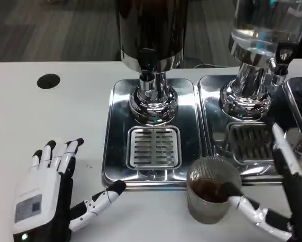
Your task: Grasp the cup under the faucet to collect the drink, then remove the cup.
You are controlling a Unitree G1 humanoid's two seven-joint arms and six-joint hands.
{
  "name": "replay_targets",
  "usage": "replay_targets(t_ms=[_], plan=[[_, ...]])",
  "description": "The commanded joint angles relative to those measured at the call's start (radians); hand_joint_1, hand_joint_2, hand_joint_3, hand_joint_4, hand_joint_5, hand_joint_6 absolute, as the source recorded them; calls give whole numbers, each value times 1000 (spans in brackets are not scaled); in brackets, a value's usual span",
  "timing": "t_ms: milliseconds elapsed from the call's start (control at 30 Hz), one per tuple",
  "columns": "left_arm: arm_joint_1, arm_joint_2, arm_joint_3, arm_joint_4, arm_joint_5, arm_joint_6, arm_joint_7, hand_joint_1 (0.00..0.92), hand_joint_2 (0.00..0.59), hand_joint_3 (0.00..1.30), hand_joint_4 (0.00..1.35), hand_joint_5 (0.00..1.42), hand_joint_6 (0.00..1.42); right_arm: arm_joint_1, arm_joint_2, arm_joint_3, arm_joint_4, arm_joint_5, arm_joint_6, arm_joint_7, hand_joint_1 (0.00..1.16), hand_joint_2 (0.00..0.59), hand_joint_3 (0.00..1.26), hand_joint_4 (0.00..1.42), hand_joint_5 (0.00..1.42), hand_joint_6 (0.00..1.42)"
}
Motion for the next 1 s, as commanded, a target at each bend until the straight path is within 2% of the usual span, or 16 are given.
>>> replay_targets(t_ms=[33, 133, 200, 233, 300, 367, 467, 633, 733, 1000], plan=[[39, -2, 9, -38, 1, -32, 35, 0, 79, 128, 0, 12, 0, 18, 11, -54, -123, -72, 85, -30, 578, 254, 102, 0, 0, 4], [69, -13, -10, -27, 21, -61, 84, 0, 82, 111, 0, 16, 0, -5, -14, -69, -171, -176, 205, -9, 483, 324, 137, 0, 0, 0], [77, -21, -18, -3, 20, -77, 106, 0, 83, 107, 0, 16, 0, -36, -32, -65, -149, -226, 251, -30, 358, 390, 144, 0, 0, 0], [79, -25, -25, 7, 20, -84, 113, 0, 83, 105, 0, 18, 0, -57, -43, -61, -132, -252, 275, -37, 258, 426, 135, 0, 0, 0], [92, -33, -51, 21, 43, -91, 137, 0, 83, 103, 0, 21, 0, -120, -78, -46, -84, -323, 335, -38, 139, 473, 125, 0, 0, 0], [102, -33, -66, 25, 56, -90, 155, 0, 83, 101, 0, 23, 0, -163, -109, -19, -27, -398, 389, -55, 117, 488, 124, 0, 0, 0], [115, -30, -73, 22, 69, -90, 172, 0, 84, 100, 0, 26, 0, -191, -136, 24, 42, -458, 440, -101, 111, 492, 120, 0, 0, 0], [131, -21, -67, 21, 67, -94, 189, 0, 86, 99, 0, 28, 0, -210, -158, 81, 138, -487, 490, -171, 106, 506, 106, 0, 0, 0], [141, -14, -69, 24, 69, -98, 197, 0, 86, 99, 0, 29, 0, -219, -165, 103, 171, -473, 516, -178, 108, 526, 105, 0, 0, 0], [166, 2, -79, 18, 108, -79, 199, 0, 86, 99, 0, 29, 0, -213, -206, 133, 172, -446, 506, -216, 112, 536, 112, 0, 0, 0]])
